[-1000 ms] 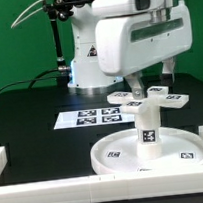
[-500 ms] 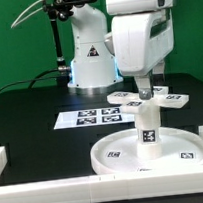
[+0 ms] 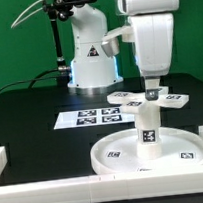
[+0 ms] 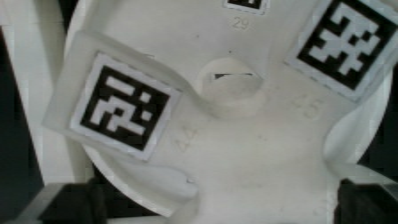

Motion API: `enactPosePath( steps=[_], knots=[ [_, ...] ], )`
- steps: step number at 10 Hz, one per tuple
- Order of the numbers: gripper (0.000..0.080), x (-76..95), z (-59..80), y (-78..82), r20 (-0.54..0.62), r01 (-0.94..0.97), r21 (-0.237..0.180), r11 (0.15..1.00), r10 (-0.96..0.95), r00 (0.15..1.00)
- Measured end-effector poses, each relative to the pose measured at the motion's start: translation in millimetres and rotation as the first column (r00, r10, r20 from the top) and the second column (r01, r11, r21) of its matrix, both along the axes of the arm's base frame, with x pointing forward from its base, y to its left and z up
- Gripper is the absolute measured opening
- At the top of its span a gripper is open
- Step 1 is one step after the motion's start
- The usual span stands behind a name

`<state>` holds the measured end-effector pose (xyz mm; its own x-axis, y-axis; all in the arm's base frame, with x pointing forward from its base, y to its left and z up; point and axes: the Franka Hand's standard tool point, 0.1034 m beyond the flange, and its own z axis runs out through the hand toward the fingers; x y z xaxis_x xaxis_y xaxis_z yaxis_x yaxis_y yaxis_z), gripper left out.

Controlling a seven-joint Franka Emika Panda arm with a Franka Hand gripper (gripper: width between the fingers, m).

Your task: Assemble round table

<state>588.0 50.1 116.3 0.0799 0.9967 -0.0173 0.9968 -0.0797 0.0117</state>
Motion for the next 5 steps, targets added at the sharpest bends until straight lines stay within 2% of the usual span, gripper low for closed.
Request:
enactPosePath(
  steps=[2,5],
  knots=[
    [0.0649,-0.9,-1.0,-2.8,-0.004,-0.128,-0.014,0.992,0.128,0.992],
    [0.0649,-4.7,-5.1,-6.8,-0.007,-0.155,-0.020,0.988,0.154,0.988]
  ],
)
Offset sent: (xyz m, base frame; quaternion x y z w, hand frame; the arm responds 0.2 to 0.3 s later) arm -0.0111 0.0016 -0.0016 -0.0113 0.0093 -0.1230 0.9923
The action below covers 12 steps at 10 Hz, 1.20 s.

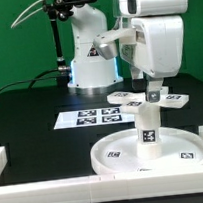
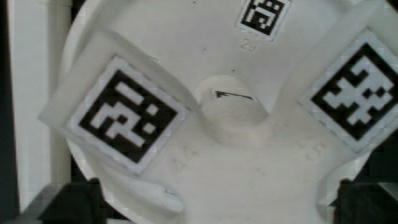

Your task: Assemble round table

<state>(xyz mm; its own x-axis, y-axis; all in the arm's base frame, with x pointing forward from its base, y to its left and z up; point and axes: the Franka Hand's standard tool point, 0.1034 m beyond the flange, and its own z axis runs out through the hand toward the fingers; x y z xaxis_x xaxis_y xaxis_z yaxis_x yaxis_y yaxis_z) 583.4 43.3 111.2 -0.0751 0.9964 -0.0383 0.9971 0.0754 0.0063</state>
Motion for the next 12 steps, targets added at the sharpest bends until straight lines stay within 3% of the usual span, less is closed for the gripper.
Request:
enactPosePath(
  steps=[10,12],
  knots=[
    [0.0649,-7.9,-11.4,-1.8,-0.026,0.014,-0.002,1.000,-0.014,1.000],
    [0.0442,-7.7,-11.2,-3.4,-0.026,0.018,-0.002,1.000,-0.018,1.000]
  ],
)
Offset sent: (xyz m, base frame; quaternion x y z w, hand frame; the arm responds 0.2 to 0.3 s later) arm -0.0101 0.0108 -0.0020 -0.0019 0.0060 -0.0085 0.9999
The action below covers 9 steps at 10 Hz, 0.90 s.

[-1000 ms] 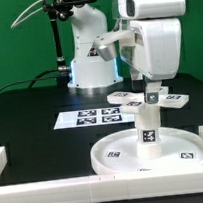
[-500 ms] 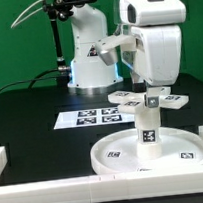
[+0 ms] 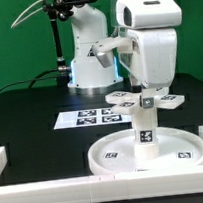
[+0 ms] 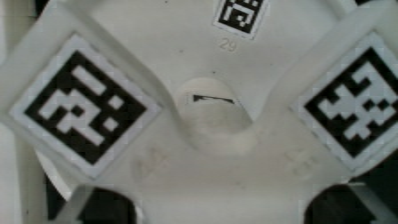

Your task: Assemble round table

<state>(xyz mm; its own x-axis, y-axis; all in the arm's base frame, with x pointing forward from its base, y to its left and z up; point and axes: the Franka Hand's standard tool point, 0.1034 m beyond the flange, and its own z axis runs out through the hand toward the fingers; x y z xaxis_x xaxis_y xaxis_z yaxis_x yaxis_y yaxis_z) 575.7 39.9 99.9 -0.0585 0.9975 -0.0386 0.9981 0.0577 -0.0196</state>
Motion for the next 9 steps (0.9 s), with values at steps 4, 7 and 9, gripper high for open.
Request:
enactPosePath(
  steps=[4,7,9],
  knots=[
    [0.0442,0.0,0.0,-0.9,0.001,0.043,0.000,0.999,-0.043,0.999],
    [0.0443,-1.0,-0.2,-1.7,-0.002,0.360,-0.009,0.933,-0.360,0.933],
    [0.0443,-0.8,-0.2,-4.0,0.004,0.474,-0.011,0.880,-0.474,0.880]
  ],
)
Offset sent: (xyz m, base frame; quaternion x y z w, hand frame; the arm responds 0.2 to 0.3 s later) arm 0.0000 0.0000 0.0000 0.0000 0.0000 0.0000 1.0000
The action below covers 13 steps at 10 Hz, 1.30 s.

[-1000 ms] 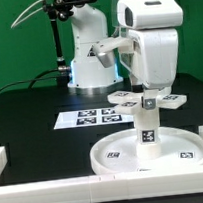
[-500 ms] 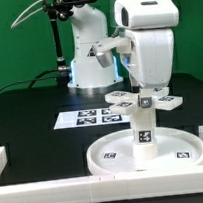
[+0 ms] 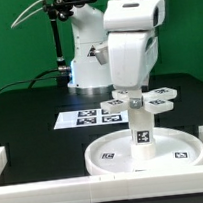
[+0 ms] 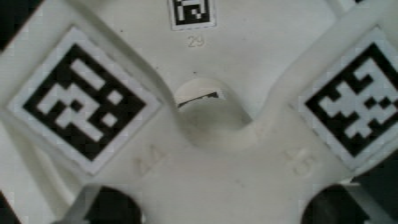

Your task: Assemble round table

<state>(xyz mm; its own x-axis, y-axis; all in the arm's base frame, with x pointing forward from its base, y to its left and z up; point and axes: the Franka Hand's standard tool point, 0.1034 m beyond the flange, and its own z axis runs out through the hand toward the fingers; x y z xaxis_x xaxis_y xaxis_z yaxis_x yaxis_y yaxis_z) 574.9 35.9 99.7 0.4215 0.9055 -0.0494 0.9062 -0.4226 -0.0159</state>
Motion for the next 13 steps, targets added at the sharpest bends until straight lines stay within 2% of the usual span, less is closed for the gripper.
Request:
enactPosePath(
  steps=[2,3,6,10,12,13],
  knots=[
    [0.0445,-0.1,0.0,0.6,0.008,0.201,-0.006,0.980,-0.201,0.980],
    [0.0445,-0.1,-0.2,0.3,0.009,0.230,-0.007,0.973,-0.230,0.973],
    [0.0445,-0.7,-0.2,-3.2,0.008,0.449,0.012,0.894,-0.449,0.894],
    [0.0445,-0.8,0.0,-4.7,-0.019,0.764,0.031,0.644,-0.764,0.645],
    [0.0445,-0.6,0.1,-3.6,-0.022,0.860,0.025,0.510,-0.860,0.510],
    [0.0445,-0.4,0.1,-2.8,-0.021,0.875,0.025,0.483,-0.875,0.483]
  ],
)
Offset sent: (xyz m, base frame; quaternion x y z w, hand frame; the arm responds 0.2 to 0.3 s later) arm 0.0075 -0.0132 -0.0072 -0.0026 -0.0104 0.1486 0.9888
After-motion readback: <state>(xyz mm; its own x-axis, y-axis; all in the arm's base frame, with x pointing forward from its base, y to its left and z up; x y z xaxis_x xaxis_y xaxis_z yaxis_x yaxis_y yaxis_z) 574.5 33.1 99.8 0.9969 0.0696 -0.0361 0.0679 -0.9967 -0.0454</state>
